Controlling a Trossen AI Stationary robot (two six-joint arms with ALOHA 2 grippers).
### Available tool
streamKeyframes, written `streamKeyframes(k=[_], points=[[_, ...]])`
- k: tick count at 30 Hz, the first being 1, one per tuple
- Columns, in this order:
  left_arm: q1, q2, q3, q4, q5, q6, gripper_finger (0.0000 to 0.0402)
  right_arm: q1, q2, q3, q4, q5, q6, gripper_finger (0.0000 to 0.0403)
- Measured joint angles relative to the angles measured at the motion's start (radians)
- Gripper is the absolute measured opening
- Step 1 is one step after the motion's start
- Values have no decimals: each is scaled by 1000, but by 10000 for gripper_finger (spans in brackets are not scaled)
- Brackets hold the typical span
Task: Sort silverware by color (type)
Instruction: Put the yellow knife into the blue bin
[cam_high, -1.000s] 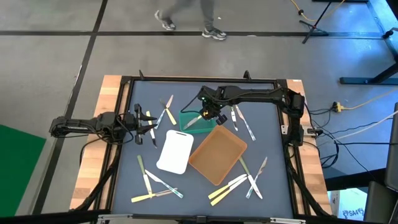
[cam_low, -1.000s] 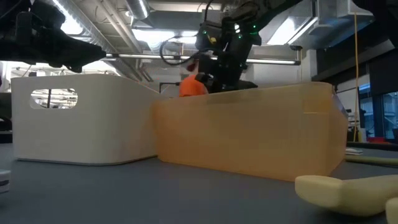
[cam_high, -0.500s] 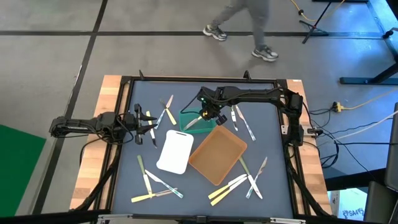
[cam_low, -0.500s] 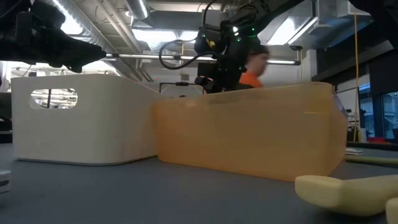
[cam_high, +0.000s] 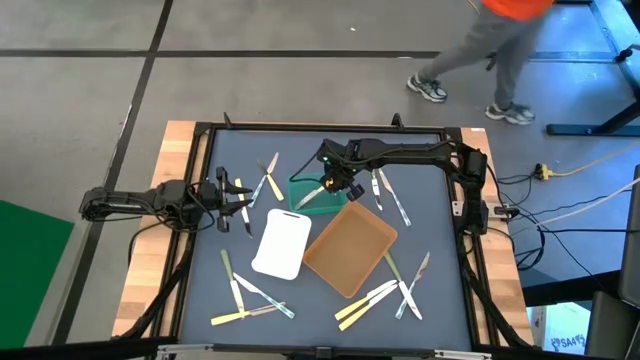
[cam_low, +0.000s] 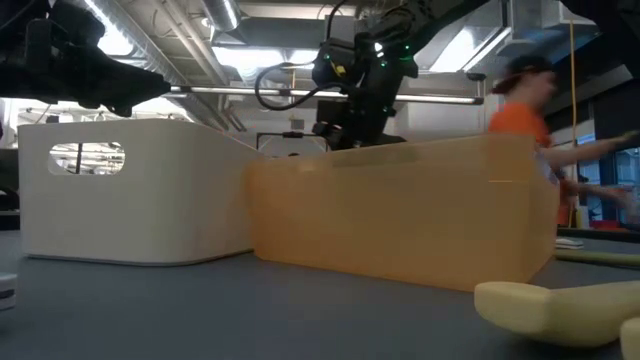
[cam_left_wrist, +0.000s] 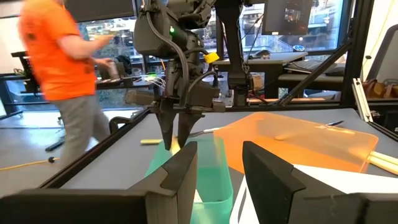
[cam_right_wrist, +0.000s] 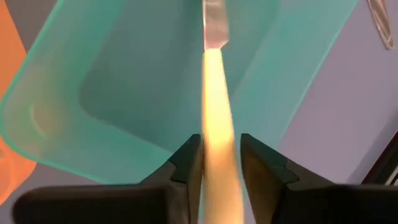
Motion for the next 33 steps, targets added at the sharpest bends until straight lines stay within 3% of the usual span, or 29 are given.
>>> streamKeyframes(k=[9,22,29,33], points=[[0,0,0,0,0,0,123,0,0,0,6,0,0,173],[0,0,0,150,-96,-5,123,11,-2,44,-55,33,0,179],[0,12,0,240,-123,25,123,54,-2,183,-257,67,2,179],[2,59,0,342,-136,72,123,75,-6,299,-421,75,108,179]])
